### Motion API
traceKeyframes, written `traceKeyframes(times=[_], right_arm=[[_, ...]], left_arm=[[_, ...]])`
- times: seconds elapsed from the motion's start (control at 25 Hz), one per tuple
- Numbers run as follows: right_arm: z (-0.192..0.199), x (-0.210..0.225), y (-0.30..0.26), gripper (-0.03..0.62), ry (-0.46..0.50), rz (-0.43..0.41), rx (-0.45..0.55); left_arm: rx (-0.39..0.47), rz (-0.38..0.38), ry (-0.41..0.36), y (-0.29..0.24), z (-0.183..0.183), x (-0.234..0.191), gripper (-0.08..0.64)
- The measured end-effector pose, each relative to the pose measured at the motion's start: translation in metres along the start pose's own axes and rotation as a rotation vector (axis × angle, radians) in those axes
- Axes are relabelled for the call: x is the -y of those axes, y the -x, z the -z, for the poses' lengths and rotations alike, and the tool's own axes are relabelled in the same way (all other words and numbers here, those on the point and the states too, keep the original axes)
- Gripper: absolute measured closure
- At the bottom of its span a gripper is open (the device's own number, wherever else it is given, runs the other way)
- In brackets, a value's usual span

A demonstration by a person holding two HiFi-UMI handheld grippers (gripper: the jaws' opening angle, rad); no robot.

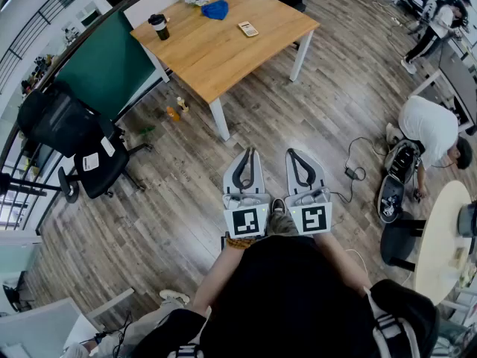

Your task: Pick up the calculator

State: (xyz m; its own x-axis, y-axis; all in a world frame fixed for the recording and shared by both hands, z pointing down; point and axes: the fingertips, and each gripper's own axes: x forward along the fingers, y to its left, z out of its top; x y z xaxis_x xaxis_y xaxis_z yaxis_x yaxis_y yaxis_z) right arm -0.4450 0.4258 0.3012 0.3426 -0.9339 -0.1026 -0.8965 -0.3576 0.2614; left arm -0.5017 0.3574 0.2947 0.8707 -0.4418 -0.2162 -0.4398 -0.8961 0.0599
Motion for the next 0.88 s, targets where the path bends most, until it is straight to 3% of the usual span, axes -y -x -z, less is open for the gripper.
traceKeyframes(times=[0.16, 0.56, 0.88], right_arm=[[0.011, -0.008, -0.01, 0.588, -0.107, -0.058, -0.04], [0.06, 0.011, -0.035, 0.581, -0.136, -0.02, -0.189], [0.088, 0.04, -0.086, 0.563, -0.149, -0.042, -0.21]], left_arm=[[-0.003, -0.006, -0.001, -0.005, 0.003, -0.011, 0.519], [-0.058, 0.01, -0.025, -0.03, 0.025, -0.026, 0.518], [-0.086, 0.019, -0.066, -0.083, 0.042, -0.036, 0.519]])
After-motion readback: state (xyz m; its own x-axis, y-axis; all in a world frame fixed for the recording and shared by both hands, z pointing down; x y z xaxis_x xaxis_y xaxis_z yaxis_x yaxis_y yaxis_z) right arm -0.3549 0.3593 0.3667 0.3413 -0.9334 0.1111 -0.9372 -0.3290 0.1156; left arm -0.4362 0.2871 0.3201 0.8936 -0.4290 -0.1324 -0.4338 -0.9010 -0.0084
